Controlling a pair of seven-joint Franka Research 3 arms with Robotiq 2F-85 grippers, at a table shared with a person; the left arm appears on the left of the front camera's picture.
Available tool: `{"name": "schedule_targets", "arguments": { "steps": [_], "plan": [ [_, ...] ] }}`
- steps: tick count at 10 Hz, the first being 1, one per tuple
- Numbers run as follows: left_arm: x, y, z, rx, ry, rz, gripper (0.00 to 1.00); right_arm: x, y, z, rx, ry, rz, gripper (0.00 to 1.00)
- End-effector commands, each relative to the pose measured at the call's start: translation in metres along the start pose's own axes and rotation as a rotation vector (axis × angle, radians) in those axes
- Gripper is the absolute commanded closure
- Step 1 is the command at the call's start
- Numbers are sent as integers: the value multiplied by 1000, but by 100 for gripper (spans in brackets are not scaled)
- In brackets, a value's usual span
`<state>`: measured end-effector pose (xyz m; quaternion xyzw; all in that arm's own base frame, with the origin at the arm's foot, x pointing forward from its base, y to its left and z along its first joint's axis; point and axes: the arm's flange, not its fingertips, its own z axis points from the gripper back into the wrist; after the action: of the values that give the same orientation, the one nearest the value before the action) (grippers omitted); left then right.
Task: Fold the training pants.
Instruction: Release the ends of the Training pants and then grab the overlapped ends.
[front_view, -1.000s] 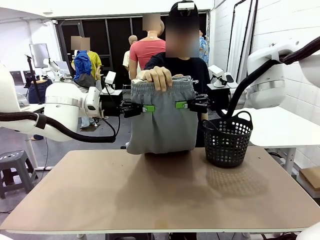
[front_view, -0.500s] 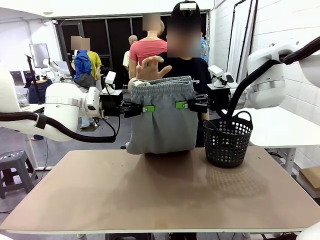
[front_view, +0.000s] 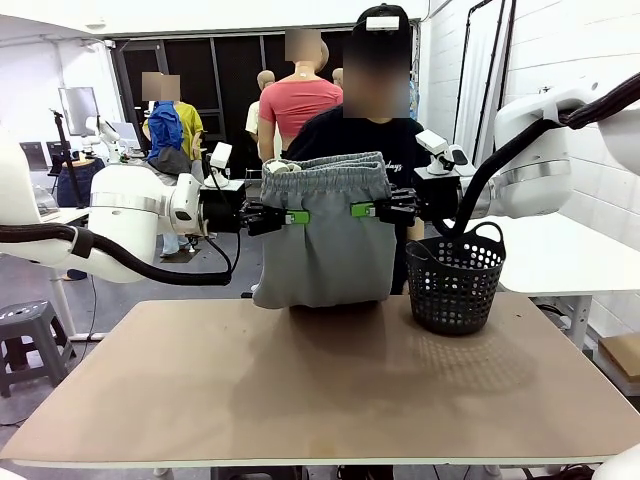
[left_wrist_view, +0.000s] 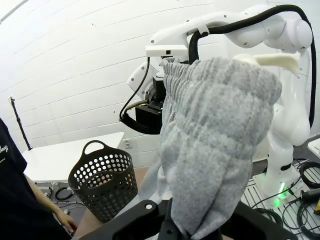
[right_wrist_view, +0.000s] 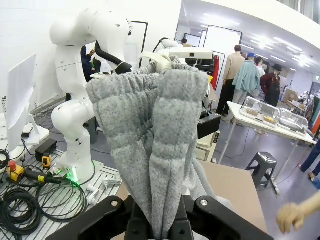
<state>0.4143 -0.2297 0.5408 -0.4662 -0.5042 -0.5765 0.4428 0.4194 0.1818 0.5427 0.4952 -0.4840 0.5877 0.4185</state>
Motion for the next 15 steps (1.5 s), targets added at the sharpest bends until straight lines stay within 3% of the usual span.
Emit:
{"name": "schedule_targets", "arguments": {
  "steps": [1,15],
  "plan": [
    [3,-1,-1,0,-4,-3,100,0,4,0,6,-7,5,100],
    [3,-1,-1,0,-4,-3,100,0,4,0,6,-7,5,100]
  ]
}}
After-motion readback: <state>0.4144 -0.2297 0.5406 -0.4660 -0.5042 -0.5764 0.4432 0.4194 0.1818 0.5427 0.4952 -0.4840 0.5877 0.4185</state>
